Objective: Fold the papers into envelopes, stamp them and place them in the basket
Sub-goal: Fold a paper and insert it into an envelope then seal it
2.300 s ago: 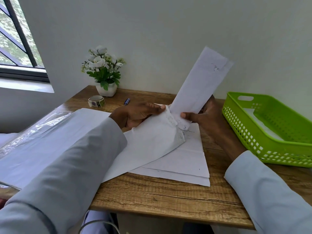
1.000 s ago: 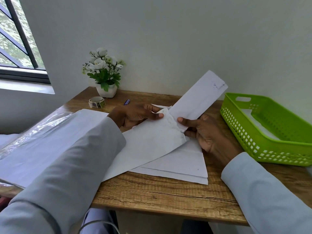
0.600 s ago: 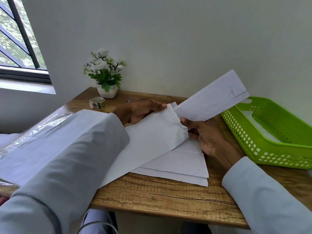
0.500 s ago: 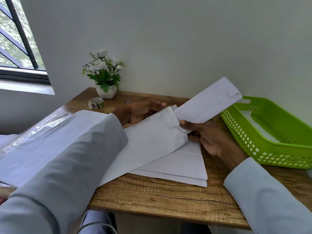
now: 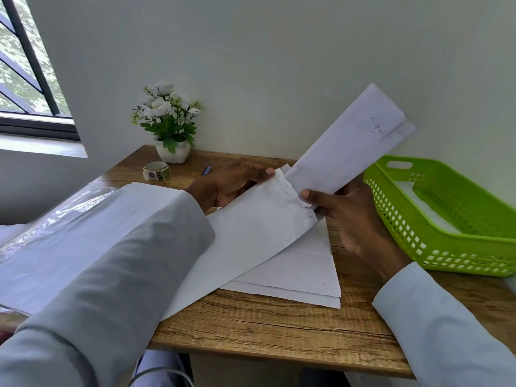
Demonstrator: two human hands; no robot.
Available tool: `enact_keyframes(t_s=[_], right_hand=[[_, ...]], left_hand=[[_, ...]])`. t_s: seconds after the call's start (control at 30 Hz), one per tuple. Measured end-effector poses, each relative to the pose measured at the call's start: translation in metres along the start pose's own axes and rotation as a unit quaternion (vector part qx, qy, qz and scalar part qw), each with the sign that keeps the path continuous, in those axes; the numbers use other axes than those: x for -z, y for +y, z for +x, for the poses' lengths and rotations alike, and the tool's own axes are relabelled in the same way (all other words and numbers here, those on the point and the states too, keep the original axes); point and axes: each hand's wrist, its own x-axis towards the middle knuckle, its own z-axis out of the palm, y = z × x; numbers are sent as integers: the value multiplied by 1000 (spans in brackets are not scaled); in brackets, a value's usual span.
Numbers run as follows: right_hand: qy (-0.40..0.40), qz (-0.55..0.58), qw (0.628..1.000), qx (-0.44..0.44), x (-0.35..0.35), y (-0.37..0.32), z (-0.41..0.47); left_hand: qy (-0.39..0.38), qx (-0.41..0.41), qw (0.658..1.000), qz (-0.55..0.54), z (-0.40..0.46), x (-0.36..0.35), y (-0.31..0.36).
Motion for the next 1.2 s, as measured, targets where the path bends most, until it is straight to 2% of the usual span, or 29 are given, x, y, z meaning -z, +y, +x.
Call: enact_keyframes(t_s=[0.1,0.2,0.4,0.6,0.7,0.8,0.9,1.07,1.2], right_hand=[[-70,-19,995,-66,7,0,3],[-70,-8,992,-107,9,1,7],[-46,-1,995,-93,9,2,8],[-95,-81,987,-103,12,-3,6],[-115,-73,986,-99,10,-3,4],[-72,-40,995,-61,4,0,3],[-41,-55,998,-8,1,2,3],[-148,-84,982,-84,16,-3,5],[-158,-121,977,-71,13,-7,1]], left_hand=[[18,-2,1000,0,-1,2,0],[17,6,1000,10,-2,1,-1],[-3,14,1000,8,0,-1,-3],[10,-6,1000,5,-4,-1,-4],[8,-3,1000,14,-4,0,-4],[10,-7,1000,-5,-3,-1,-3],[4,-11,1000,-3,-3,-5,3],[11,-28,999,41,-1,-8,6],[-43,-18,997,54,-4,-11,1]])
